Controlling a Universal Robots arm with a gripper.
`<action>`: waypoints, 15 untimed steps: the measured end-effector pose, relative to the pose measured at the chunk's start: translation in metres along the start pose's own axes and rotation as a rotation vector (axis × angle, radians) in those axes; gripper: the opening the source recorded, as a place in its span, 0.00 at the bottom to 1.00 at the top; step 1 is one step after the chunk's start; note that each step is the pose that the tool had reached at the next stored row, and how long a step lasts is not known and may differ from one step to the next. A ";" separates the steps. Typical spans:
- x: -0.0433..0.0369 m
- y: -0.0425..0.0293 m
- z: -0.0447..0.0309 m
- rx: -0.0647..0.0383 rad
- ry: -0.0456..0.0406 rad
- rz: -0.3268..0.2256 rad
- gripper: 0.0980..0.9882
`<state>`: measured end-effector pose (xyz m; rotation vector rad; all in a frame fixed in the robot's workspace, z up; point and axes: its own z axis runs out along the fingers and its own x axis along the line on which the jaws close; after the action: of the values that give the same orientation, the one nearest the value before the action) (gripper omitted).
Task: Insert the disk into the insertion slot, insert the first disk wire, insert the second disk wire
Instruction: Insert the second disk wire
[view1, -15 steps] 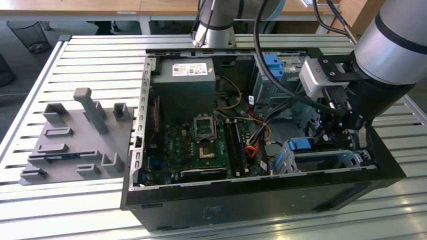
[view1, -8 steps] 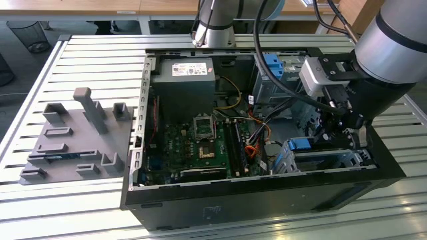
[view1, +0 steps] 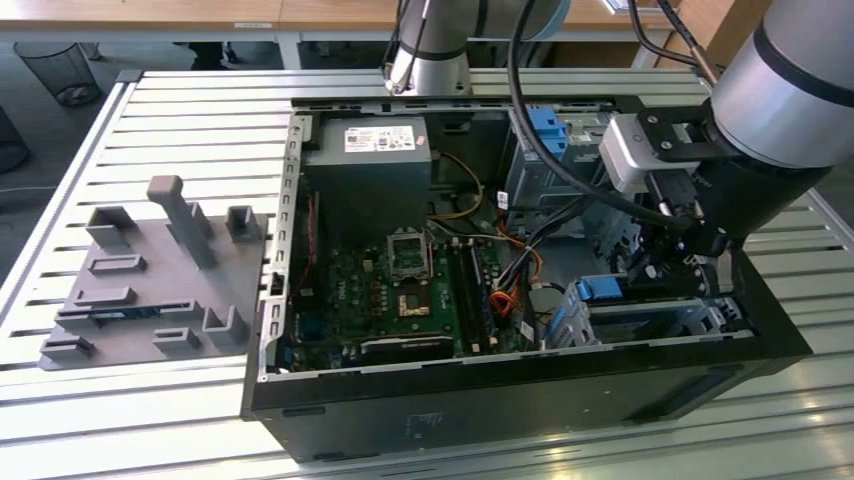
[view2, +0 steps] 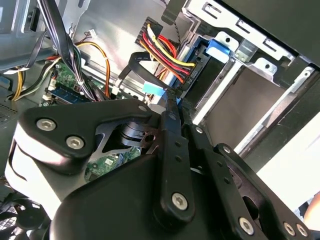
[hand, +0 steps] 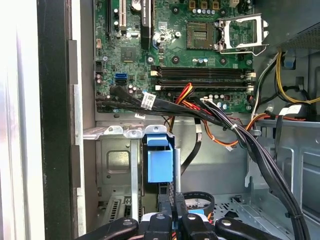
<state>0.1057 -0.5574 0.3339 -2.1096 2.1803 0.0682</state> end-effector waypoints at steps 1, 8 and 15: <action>0.0000 0.0000 0.0001 0.000 -0.0001 0.002 0.06; 0.0002 0.0001 0.0016 0.001 -0.0048 0.009 0.06; 0.0004 0.0001 0.0024 0.001 -0.0050 0.009 0.06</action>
<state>0.1057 -0.5575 0.3315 -2.0975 2.1864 0.0732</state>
